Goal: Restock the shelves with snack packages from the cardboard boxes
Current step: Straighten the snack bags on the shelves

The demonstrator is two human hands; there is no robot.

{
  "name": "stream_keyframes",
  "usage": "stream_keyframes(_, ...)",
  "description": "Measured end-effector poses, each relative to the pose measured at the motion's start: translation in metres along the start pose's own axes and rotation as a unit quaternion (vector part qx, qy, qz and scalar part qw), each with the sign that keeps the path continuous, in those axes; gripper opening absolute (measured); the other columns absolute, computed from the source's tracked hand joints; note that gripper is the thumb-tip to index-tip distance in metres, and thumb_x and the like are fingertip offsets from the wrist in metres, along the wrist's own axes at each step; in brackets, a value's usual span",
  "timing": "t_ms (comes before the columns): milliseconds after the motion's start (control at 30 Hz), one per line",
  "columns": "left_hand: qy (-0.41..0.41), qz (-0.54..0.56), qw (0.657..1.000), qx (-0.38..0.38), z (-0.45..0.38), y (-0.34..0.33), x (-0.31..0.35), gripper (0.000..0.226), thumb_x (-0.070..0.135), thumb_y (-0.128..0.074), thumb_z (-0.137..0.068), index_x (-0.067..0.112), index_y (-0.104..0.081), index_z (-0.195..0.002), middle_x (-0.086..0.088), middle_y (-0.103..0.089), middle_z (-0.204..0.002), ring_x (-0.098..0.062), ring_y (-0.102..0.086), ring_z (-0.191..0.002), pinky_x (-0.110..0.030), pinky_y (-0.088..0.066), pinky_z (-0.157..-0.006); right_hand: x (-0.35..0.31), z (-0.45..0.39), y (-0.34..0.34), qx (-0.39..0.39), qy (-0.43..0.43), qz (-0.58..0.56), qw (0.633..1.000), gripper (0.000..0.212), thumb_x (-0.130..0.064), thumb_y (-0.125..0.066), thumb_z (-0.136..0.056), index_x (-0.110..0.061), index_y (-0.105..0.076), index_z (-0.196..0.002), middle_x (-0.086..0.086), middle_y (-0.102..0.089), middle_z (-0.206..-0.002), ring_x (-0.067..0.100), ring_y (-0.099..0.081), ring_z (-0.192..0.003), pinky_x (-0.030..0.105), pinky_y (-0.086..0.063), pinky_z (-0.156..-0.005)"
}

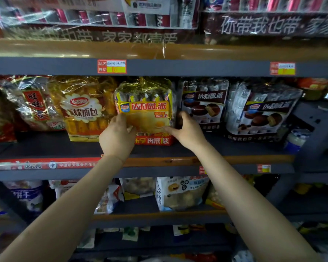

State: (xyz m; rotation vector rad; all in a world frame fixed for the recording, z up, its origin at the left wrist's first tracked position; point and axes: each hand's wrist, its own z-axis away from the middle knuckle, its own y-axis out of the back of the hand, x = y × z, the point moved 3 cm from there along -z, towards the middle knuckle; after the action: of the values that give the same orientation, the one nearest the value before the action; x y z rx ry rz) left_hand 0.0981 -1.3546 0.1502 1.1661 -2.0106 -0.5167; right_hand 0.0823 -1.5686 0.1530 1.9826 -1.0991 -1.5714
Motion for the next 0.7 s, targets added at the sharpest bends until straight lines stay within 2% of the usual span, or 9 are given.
stream_keyframes(67, -0.149, -0.046, 0.986, 0.055, 0.01, -0.003, 0.019, 0.021, 0.011, -0.078, -0.078, 0.004, -0.06, -0.086, -0.016, -0.06, -0.087, -0.037, -0.061, -0.071, -0.031, -0.037, -0.046, 0.004, 0.007, 0.017, 0.018, 0.042, 0.112, 0.993, 0.046, -0.047, -0.069, -0.089, -0.019, -0.056, -0.124, 0.004, -0.066, -0.118, 0.025, -0.064, -0.106, 0.035, -0.054, -0.075)
stream_keyframes(100, -0.204, -0.073, 0.973, 0.082, 0.014, -0.006, 0.029, 0.024, 0.013, -0.081, -0.075, 0.004, -0.063, -0.088, -0.018, -0.06, -0.092, -0.038, -0.061, -0.078, -0.037, -0.046, -0.051, 0.006, 0.01, 0.027, 0.052, 0.066, 0.179, 0.98, 0.042, -0.043, -0.067, -0.091, -0.019, -0.057, -0.123, 0.005, -0.065, -0.115, 0.027, -0.064, -0.103, 0.034, -0.052, -0.068)
stream_keyframes(167, -0.246, -0.128, 0.953, 0.12, 0.015, -0.011, 0.052, 0.039, 0.027, -0.08, -0.077, 0.009, -0.065, -0.109, -0.022, -0.059, -0.119, -0.043, -0.056, -0.109, -0.052, -0.052, -0.078, 0.012, 0.014, 0.044, 0.15, 0.106, 0.279, 0.942, 0.049, -0.033, -0.07, -0.09, -0.015, -0.053, -0.132, 0.013, -0.058, -0.126, 0.033, -0.06, -0.109, 0.037, -0.054, -0.069)
stream_keyframes(267, -0.213, -0.175, 0.957, 0.093, 0.013, -0.023, 0.075, 0.08, 0.054, -0.074, -0.076, 0.024, -0.049, -0.145, -0.023, -0.036, -0.156, -0.052, -0.032, -0.142, -0.067, -0.038, -0.102, 0.03, 0.006, 0.057, 0.226, 0.129, 0.348, 0.901, 0.087, -0.023, -0.082, -0.077, -0.018, -0.036, -0.151, 0.026, -0.04, -0.146, 0.048, -0.046, -0.129, 0.055, -0.055, -0.087)
stream_keyframes(367, -0.167, -0.202, 0.964, 0.043, 0.014, -0.04, 0.085, 0.113, 0.061, -0.083, -0.068, 0.031, -0.024, -0.16, -0.023, -0.013, -0.166, -0.055, -0.012, -0.149, -0.074, -0.031, -0.107, 0.046, -0.01, 0.057, 0.159, 0.155, 0.394, 0.892, 0.108, -0.031, -0.084, -0.075, -0.026, -0.016, -0.159, 0.027, -0.013, -0.162, 0.055, -0.016, -0.145, 0.068, -0.037, -0.104)
stream_keyframes(433, -0.154, -0.203, 0.967, 0.028, 0.014, -0.047, 0.086, 0.121, 0.056, -0.086, -0.067, 0.033, -0.014, -0.162, -0.022, -0.003, -0.168, -0.056, -0.003, -0.15, -0.075, -0.03, -0.108, 0.05, -0.02, 0.053, 0.102, 0.165, 0.433, 0.88, 0.118, -0.044, -0.081, -0.076, -0.03, 0.002, -0.159, 0.024, 0.009, -0.164, 0.055, 0.003, -0.147, 0.073, -0.025, -0.108)
stream_keyframes(500, -0.148, -0.204, 0.968, 0.02, 0.013, -0.05, 0.087, 0.124, 0.052, -0.088, -0.067, 0.033, -0.011, -0.162, -0.021, 0.002, -0.168, -0.056, 0.0, -0.15, -0.076, -0.029, -0.108, 0.056, -0.028, 0.05, 0.072, 0.167, 0.462, 0.868, 0.125, -0.048, -0.078, -0.079, -0.031, 0.021, -0.154, 0.022, 0.024, -0.161, 0.055, 0.015, -0.146, 0.073, -0.021, -0.109)
stream_keyframes(600, -0.128, -0.226, 0.966, 0.006, 0.01, -0.051, 0.091, 0.128, 0.051, -0.089, -0.067, 0.033, -0.005, -0.162, -0.02, 0.007, -0.167, -0.056, 0.001, -0.15, -0.075, -0.029, -0.109, 0.067, -0.042, 0.05, 0.07, 0.172, 0.474, 0.861, 0.127, -0.028, -0.073, -0.087, -0.027, 0.04, -0.144, 0.022, 0.029, -0.159, 0.054, 0.018, -0.145, 0.076, -0.019, -0.11)
stream_keyframes(700, -0.115, -0.247, 0.962, 0.015, 0.009, -0.054, 0.093, 0.129, 0.044, -0.09, -0.068, 0.033, -0.002, -0.162, -0.02, 0.008, -0.166, -0.054, 0.0, -0.149, -0.073, -0.033, -0.108, 0.072, -0.051, 0.051, 0.062, 0.184, 0.476, 0.858, 0.128, -0.019, -0.071, -0.087, -0.025, 0.044, -0.141, 0.022, 0.03, -0.158, 0.055, 0.017, -0.145, 0.078, -0.014, -0.108)
